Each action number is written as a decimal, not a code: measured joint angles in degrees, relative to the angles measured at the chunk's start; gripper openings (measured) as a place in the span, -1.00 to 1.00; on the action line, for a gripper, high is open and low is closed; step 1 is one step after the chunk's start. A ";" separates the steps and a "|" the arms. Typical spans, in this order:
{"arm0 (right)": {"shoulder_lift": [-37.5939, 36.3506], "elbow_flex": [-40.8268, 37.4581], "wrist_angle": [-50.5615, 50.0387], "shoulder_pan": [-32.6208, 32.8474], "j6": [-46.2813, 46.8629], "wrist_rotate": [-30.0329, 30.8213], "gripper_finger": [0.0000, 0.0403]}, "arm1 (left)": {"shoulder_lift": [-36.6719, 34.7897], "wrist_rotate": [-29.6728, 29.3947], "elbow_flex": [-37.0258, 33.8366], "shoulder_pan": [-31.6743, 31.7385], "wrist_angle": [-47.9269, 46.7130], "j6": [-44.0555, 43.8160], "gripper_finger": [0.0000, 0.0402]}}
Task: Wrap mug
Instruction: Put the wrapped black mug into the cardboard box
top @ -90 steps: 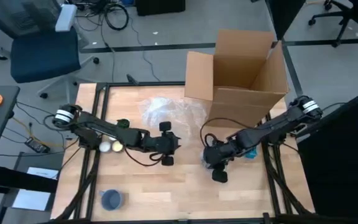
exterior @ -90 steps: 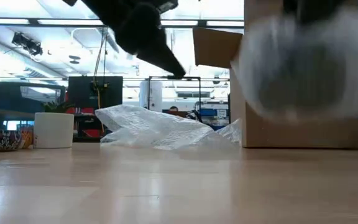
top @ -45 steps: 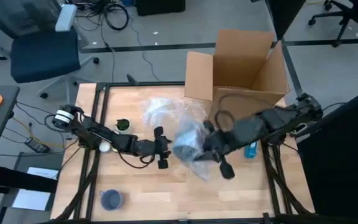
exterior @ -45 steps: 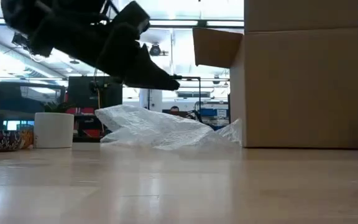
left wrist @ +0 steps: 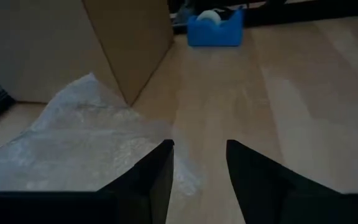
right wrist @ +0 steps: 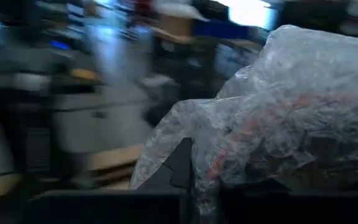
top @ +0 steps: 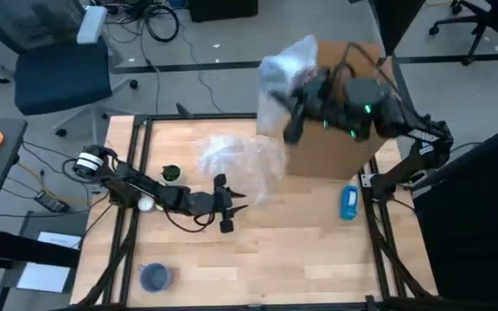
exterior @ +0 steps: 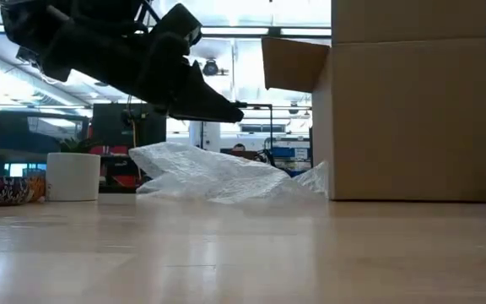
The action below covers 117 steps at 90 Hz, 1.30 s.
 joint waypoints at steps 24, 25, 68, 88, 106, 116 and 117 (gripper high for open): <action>0.27 0.00 -12.15 -20.36 4.92 -0.04 -0.98 | 0.01 -0.02 0.02 0.00 0.01 1.24 -0.35; 0.28 0.00 -12.75 -21.11 5.24 -0.25 -0.98 | 0.01 -0.02 0.02 0.00 0.00 1.34 -0.35; 5.21 -0.13 -44.40 -29.13 7.40 -6.96 -0.98 | 0.03 -0.89 0.04 0.11 0.00 1.44 -0.35; 10.24 -0.39 -52.80 -26.97 6.05 -7.92 -0.98 | 0.03 -0.94 0.04 0.11 -0.02 1.44 -0.35; 12.09 -7.65 -52.28 -26.50 4.34 -10.68 -0.98 | 0.03 -0.96 0.04 0.11 -0.37 1.31 -0.35; 12.07 -14.53 -52.19 -26.58 4.24 -10.86 -0.98 | 0.03 -0.96 0.04 -0.04 -1.08 1.27 -0.35; 12.07 -15.25 -52.22 -26.59 4.23 -10.77 -0.98 | 0.03 -0.96 0.04 -0.05 -1.21 1.26 -0.35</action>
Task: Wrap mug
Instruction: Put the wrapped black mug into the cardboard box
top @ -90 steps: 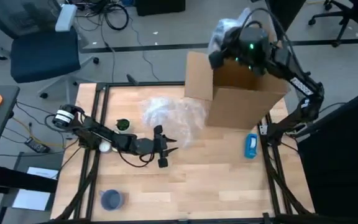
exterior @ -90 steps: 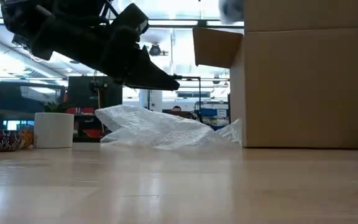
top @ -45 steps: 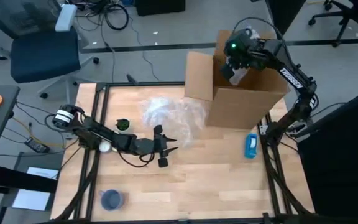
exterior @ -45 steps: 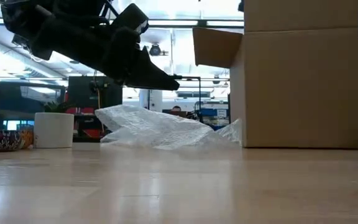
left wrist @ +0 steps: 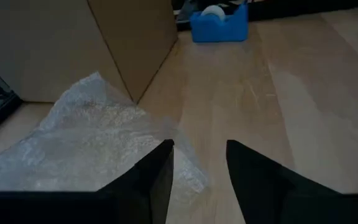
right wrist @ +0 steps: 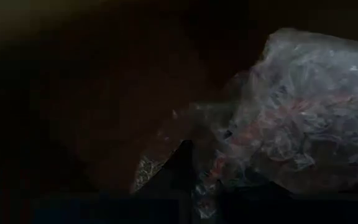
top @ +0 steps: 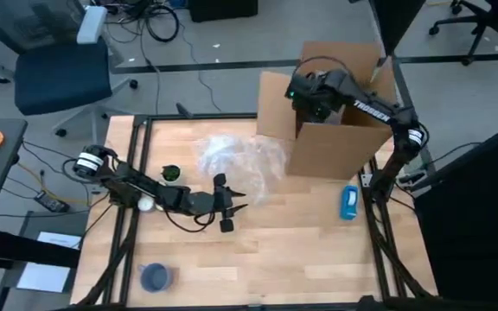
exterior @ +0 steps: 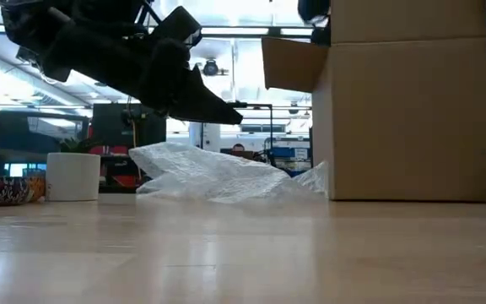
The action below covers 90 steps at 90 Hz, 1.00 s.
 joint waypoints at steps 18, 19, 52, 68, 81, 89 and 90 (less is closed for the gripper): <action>-0.17 -13.31 0.51 -0.03 -0.46 -0.03 -0.98 | 0.00 0.02 0.00 -0.08 -1.19 -1.52 -0.35; -0.17 -13.96 0.88 -0.02 -0.46 -0.20 -0.98 | 0.00 0.02 0.00 -0.08 -1.19 -1.53 -0.35; -1.17 -21.59 17.44 2.33 0.38 -13.76 -0.98 | 0.00 0.02 0.00 -0.10 -1.39 -1.65 -0.35; -3.24 -21.60 25.93 6.76 1.99 -23.27 -0.98 | 0.00 0.02 0.00 -0.10 -1.41 -1.63 -0.35; -4.81 -21.36 30.80 9.75 1.92 -25.50 -0.98 | 0.00 0.02 0.00 -0.08 -1.41 -1.61 -0.35; -4.86 -21.36 30.25 10.24 1.70 -23.06 -0.98 | 0.00 0.02 0.00 -0.06 -1.39 -1.60 -0.35; -4.89 -21.36 29.98 10.20 1.65 -22.64 -0.98 | 0.00 0.02 0.00 -0.06 -1.39 -1.59 -0.35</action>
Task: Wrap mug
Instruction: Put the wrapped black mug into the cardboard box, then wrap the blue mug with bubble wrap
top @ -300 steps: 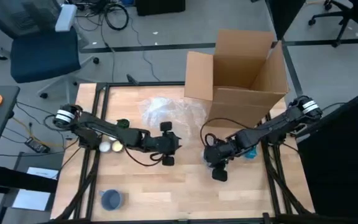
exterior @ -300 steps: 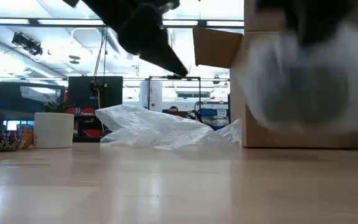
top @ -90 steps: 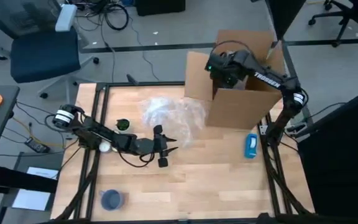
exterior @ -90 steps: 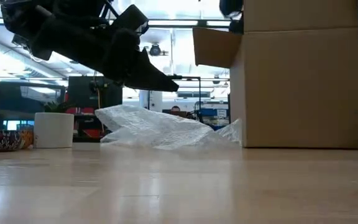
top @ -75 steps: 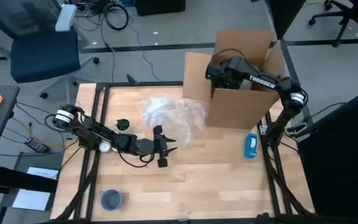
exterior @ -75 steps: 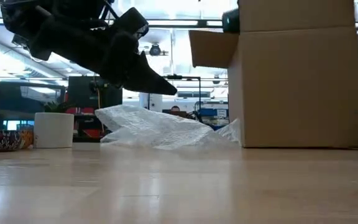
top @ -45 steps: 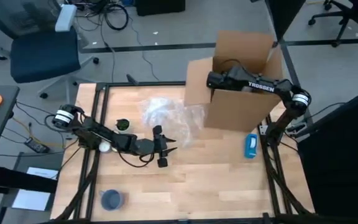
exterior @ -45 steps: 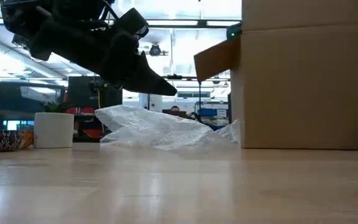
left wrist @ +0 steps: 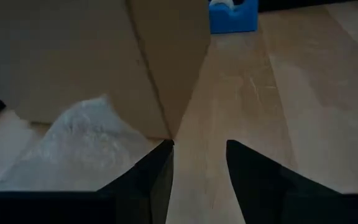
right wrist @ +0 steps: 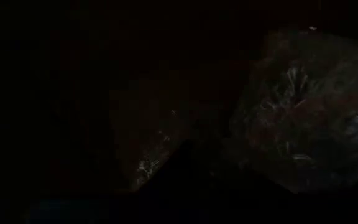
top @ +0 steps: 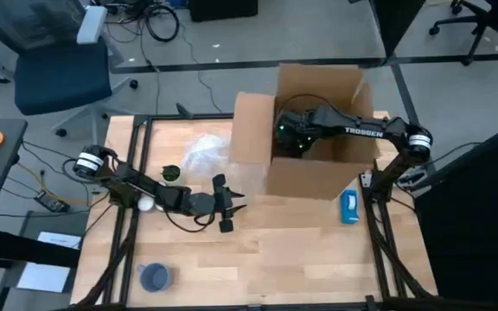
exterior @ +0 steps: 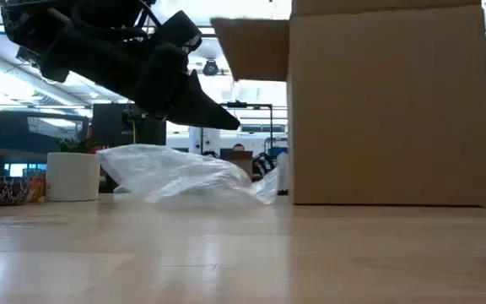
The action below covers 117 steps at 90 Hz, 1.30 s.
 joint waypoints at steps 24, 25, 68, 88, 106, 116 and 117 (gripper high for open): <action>0.19 -5.51 -2.38 -1.89 -0.05 4.26 -0.98 | 0.00 0.00 0.00 0.02 0.02 0.03 -0.35; 0.19 -5.93 -2.16 -1.88 0.09 4.00 -0.98 | 0.00 0.00 0.00 0.02 0.01 0.01 -0.35; 0.14 -12.77 9.34 -0.15 7.61 3.34 -0.59 | 0.00 -0.02 0.00 0.11 1.04 0.03 -0.35; 0.14 -8.27 7.26 -0.19 8.15 6.80 -0.28 | 0.00 -0.02 0.00 0.11 1.51 0.05 -0.35; 0.14 -0.29 0.40 0.60 8.76 9.83 -0.06 | 0.00 -0.02 0.00 0.11 1.44 -0.38 -0.35; 0.12 4.46 -3.15 1.69 9.52 9.93 0.04 | 0.00 0.00 0.09 0.39 1.25 -2.28 -0.35; 0.12 4.94 -3.57 1.90 9.56 9.95 0.05 | 0.00 0.01 0.21 0.47 1.01 -2.86 -0.35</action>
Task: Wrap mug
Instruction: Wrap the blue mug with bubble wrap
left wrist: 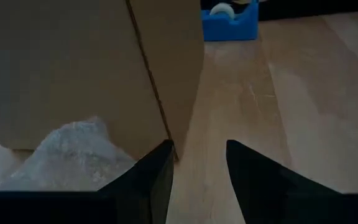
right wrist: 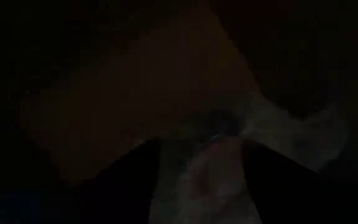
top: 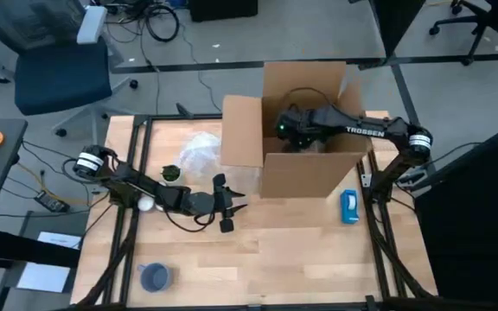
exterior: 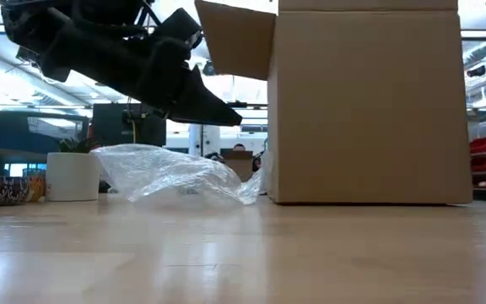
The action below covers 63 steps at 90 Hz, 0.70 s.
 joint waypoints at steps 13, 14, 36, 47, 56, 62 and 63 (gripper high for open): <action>0.00 6.22 -3.95 2.57 0.06 4.24 0.11 | 0.00 0.32 1.88 2.83 -2.57 -4.44 -0.35; 0.00 6.62 -4.18 2.86 0.06 4.83 0.11 | 0.00 0.52 2.00 3.10 -2.78 -4.45 -0.35; 0.00 16.99 -13.01 10.73 2.12 23.36 0.09 | 3.63 6.98 6.40 9.65 -4.56 -3.02 -0.35; -0.13 22.34 -19.03 16.23 3.31 35.02 0.08 | 9.59 11.98 11.27 12.23 -5.33 -1.51 -0.35; -0.89 26.07 -21.39 21.14 4.80 42.26 0.08 | 15.02 15.10 16.10 12.84 -5.91 0.42 -0.35; -1.84 28.01 -21.36 24.64 5.65 46.17 0.07 | 18.50 15.31 18.92 12.94 -6.38 1.84 -0.35; -1.96 28.31 -21.31 25.20 5.73 46.82 0.07 | 19.01 15.31 19.38 12.95 -6.46 2.03 -0.35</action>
